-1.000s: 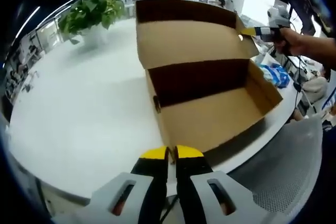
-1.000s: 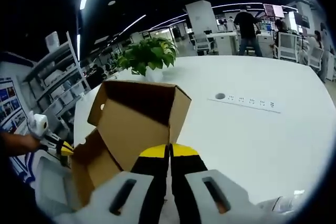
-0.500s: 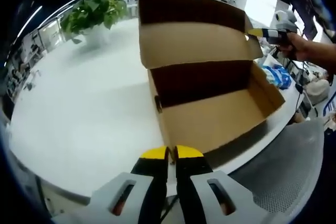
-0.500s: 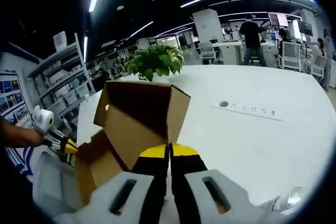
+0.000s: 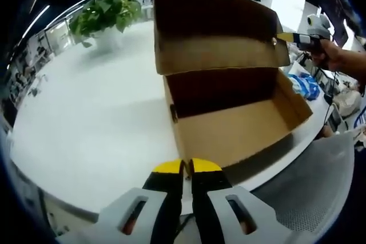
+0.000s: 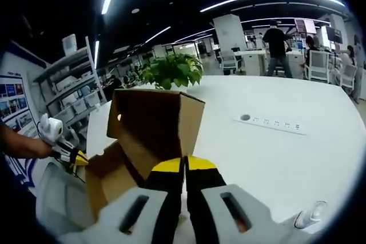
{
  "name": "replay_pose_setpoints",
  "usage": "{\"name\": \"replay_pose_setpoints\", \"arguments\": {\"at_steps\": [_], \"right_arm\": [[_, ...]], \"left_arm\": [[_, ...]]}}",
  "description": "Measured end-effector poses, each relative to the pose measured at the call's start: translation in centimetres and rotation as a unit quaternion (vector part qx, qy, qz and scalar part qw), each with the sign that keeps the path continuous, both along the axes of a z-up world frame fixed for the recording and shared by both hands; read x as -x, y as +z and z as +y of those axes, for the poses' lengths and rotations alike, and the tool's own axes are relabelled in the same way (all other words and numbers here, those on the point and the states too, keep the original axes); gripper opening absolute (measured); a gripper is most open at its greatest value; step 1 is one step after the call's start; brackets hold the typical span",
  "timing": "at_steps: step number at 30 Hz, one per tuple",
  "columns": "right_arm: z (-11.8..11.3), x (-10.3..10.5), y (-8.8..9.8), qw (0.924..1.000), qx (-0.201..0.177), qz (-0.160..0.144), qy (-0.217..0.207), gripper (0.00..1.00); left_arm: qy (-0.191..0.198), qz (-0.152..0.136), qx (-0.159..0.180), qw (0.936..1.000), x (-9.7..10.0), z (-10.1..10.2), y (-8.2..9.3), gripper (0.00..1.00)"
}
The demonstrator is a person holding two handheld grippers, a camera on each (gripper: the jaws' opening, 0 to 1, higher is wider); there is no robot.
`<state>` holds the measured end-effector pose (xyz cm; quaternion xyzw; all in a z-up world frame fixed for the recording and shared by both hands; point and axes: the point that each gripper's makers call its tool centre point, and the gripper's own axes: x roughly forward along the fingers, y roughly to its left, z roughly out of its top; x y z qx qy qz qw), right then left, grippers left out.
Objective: Operate the shoe box by opening the lid, removing the specified soft item, and placing it in the target area until the item is outside and the box remains undamaged.
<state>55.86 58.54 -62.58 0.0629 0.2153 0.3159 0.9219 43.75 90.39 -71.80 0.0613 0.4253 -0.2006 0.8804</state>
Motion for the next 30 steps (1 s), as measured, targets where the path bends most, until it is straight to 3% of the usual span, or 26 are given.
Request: {"name": "replay_pose_setpoints", "arguments": {"at_steps": [30], "right_arm": [[0.5,4.9,0.6,0.9998,0.010,-0.016,-0.008,0.00]], "left_arm": [[0.005,-0.016,0.004,0.9999,-0.1,-0.1,0.0,0.01]]}}
